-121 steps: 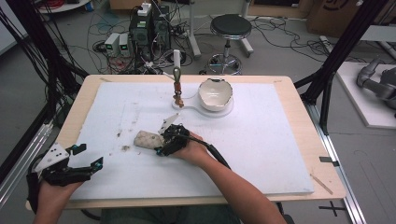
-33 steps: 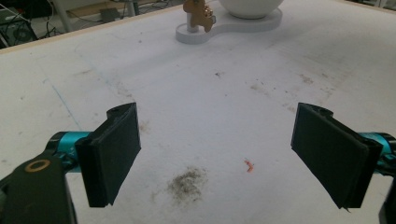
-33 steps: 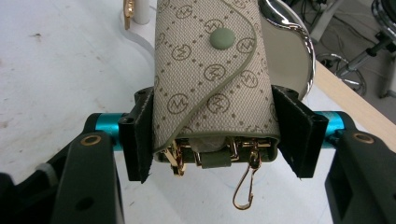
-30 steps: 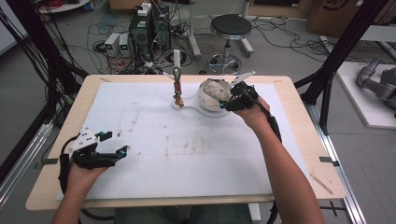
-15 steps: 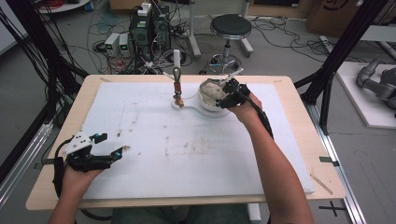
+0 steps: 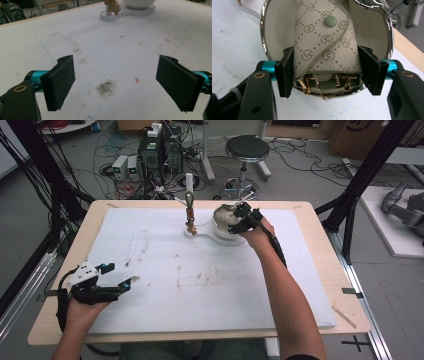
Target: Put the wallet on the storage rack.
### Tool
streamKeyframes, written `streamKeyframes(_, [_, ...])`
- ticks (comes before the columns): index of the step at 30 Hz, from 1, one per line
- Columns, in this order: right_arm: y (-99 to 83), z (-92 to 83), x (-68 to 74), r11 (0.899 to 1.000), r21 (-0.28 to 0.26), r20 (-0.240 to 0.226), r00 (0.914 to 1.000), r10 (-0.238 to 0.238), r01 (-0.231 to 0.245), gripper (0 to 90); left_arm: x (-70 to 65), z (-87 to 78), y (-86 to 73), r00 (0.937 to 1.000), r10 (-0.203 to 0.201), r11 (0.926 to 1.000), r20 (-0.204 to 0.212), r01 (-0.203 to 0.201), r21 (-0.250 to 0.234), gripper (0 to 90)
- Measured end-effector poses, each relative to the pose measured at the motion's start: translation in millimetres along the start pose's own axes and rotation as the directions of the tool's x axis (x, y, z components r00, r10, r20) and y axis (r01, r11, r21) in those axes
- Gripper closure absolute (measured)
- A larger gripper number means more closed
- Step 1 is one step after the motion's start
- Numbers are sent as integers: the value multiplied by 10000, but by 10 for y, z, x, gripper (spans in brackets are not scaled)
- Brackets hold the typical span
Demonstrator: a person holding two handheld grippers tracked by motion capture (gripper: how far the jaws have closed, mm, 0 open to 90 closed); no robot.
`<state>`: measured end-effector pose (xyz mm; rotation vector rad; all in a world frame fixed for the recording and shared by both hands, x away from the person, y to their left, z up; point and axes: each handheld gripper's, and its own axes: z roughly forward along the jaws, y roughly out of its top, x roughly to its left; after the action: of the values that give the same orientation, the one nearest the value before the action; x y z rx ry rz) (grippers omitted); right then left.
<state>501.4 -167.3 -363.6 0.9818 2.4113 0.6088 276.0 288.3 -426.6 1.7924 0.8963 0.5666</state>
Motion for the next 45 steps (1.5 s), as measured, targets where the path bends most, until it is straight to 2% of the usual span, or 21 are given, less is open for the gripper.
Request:
streamKeyframes(8, [-2, 69, 18, 9993, -27, 221, 9991, 364, -363, 335, 0, 5, -2, 10000, 37, 10000, 11, -37, 4, 156])
streamKeyframes(12, [-16, 29, -10, 9977, -417, 245, 9982, 547, -537, 228, 3, 6, -5, 10000, -4, 10000, 7, 3, 15, 156])
streamKeyframes(20, [-105, -181, -113, 9908, -791, -239, 9938, 1081, -1097, 196, -19, 57, 18, 9999, 83, 10000, 97, -83, 41, 156])
streamKeyframes(28, [-202, -456, -122, 9875, -1059, -605, 9920, 1112, -1172, 195, -52, 136, 68, 9994, 120, 9999, 329, -119, -46, 156])
streamKeyframes(30, [-289, -554, -101, 9764, -1789, -644, 9917, 1115, -1214, 195, -51, 155, 82, 9992, 124, 9999, 375, -122, -79, 156])
streamKeyframes(31, [-318, -579, -97, 9735, -1900, -701, 9908, 1160, -1275, 195, -52, 170, 90, 9990, 132, 9999, 432, -128, -99, 156])
streamKeyframes(33, [-376, -630, -99, 9752, -1732, -830, 9887, 1250, -1379, 195, -56, 195, 98, 9988, 119, 9999, 467, -115, -105, 156])
streamKeyframes(36, [-518, -722, -94, 9626, -2283, -870, 9878, 1293, -1461, 195, -67, 240, 117, 9982, 137, 9999, 584, -131, -103, 156])
streamKeyframes(43, [-804, -890, -109, 9461, -2792, -1017, 9848, 1407, -1640, 195, -101, 334, 152, 9967, 196, 9998, 782, -188, -99, 156])
streamKeyframes(45, [-883, -940, -109, 9377, -3066, -1052, 9849, 1375, -1637, 195, -107, 348, 159, 9964, 200, 9998, 825, -192, -97, 156])
